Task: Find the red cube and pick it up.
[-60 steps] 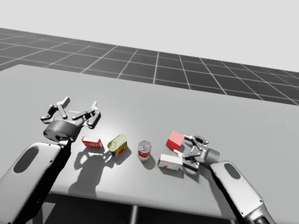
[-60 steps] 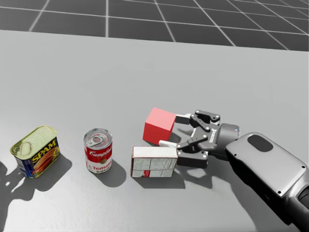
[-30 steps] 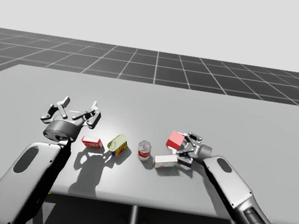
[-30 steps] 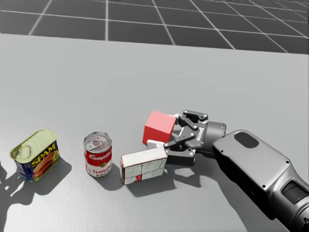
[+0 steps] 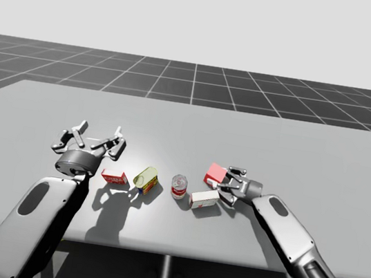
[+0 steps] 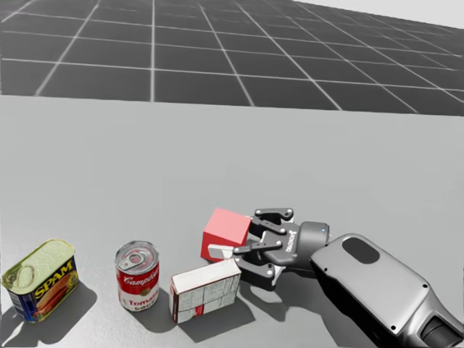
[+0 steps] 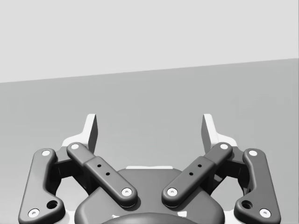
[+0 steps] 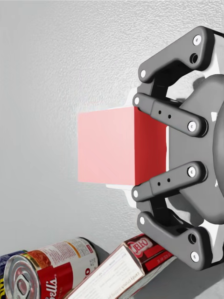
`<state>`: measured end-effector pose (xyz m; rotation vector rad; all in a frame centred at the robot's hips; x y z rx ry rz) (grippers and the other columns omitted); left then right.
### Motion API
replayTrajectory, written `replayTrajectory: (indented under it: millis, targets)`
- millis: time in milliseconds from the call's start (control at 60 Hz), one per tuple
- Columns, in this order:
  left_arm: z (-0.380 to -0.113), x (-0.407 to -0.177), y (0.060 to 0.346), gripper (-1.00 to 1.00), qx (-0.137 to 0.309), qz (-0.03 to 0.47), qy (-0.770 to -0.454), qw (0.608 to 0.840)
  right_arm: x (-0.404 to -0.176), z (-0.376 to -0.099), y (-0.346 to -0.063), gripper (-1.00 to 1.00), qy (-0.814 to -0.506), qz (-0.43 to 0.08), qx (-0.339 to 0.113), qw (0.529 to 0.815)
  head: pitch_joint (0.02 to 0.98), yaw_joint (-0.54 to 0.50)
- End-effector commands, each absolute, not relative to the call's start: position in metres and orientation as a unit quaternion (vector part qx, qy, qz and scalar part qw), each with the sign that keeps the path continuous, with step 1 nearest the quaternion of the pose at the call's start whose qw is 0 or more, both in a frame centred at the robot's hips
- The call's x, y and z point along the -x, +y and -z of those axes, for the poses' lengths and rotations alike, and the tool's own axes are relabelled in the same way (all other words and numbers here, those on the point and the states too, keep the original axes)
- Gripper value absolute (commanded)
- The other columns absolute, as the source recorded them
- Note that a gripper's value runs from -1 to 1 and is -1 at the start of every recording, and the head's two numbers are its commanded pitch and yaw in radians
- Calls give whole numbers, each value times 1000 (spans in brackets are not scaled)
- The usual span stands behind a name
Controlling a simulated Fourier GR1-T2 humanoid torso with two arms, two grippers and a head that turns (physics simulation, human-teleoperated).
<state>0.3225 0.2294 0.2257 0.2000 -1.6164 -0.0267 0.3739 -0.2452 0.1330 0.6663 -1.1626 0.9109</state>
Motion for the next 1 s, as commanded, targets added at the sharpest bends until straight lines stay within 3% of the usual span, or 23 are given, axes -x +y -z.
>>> replayTrajectory:
  millis: [17,217,450,750,1000]
  targets:
    - [-225,-323,228,-1000,-89,13,-721,687,-372,-128,-250,1000,-513,-397,-308,696,578,-237]
    - [-225,-322,227,-1000,-88,13,-721,687,-373,-128,-251,1000,-518,-397,-306,693,459,-239]
    - [-226,-321,227,-1000,-87,11,-721,687,-376,-139,-252,1000,-535,-398,-300,682,432,-234]
    - [-226,-322,228,-1000,-87,10,-721,687,-384,-186,-263,1000,-610,-399,-256,635,436,-237]
    - [-226,-322,228,-1000,-89,9,-720,688,-383,-253,-271,1000,-688,-380,-218,578,435,-243]
